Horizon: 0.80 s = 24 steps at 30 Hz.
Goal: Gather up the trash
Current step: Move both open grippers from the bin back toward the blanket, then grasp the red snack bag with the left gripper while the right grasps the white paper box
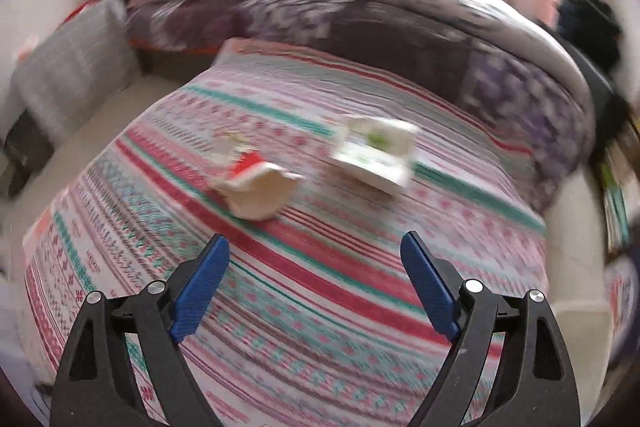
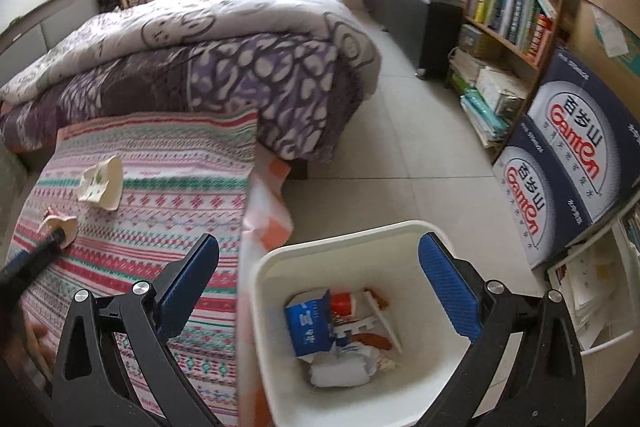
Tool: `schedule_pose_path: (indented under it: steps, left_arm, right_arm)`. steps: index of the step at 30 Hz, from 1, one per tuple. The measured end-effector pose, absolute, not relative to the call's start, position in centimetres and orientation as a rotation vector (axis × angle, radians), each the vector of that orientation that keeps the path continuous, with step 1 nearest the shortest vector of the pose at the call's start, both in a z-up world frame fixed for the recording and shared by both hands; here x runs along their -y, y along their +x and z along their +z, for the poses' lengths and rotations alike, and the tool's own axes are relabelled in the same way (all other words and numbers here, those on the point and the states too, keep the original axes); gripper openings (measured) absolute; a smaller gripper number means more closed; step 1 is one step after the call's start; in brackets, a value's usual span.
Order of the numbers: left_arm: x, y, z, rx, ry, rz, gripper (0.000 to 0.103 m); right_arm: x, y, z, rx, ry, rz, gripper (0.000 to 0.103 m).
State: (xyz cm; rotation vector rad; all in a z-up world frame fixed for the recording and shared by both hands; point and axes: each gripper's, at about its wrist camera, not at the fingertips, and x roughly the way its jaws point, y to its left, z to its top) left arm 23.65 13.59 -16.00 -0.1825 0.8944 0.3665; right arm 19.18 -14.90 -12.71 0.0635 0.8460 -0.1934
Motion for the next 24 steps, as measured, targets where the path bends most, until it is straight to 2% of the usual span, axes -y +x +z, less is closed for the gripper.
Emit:
schedule_pose_path:
  steps: [5, 9, 17, 19, 21, 24]
  left_arm:
    - [-20.0, 25.5, -16.8, -0.924, -0.475, 0.423, 0.085]
    - [-23.1, 27.3, -17.9, -0.942, -0.606, 0.463, 0.085]
    - [-25.9, 30.8, -23.0, -1.128, -0.677, 0.422, 0.085]
    - [-25.9, 31.3, -22.2, -1.121, -0.622, 0.373, 0.057]
    - [-26.4, 31.4, -21.7, -1.116, -0.615, 0.311, 0.047]
    - [-27.4, 31.3, -21.3, -1.107, -0.559, 0.259, 0.042]
  right_arm:
    - [12.7, 19.9, -13.5, -0.854, 0.044, -0.168, 0.096]
    - [11.1, 20.2, -13.8, -0.835, 0.038, -0.129, 0.096]
    - [4.1, 24.5, -14.3, -0.724, -0.138, 0.072, 0.096]
    - [1.5, 26.8, -14.7, -0.709, -0.202, 0.157, 0.096]
    - [-0.8, 28.5, -15.1, -0.704, -0.262, 0.237, 0.096]
    - [-4.4, 30.6, -16.3, -0.723, -0.383, 0.354, 0.096]
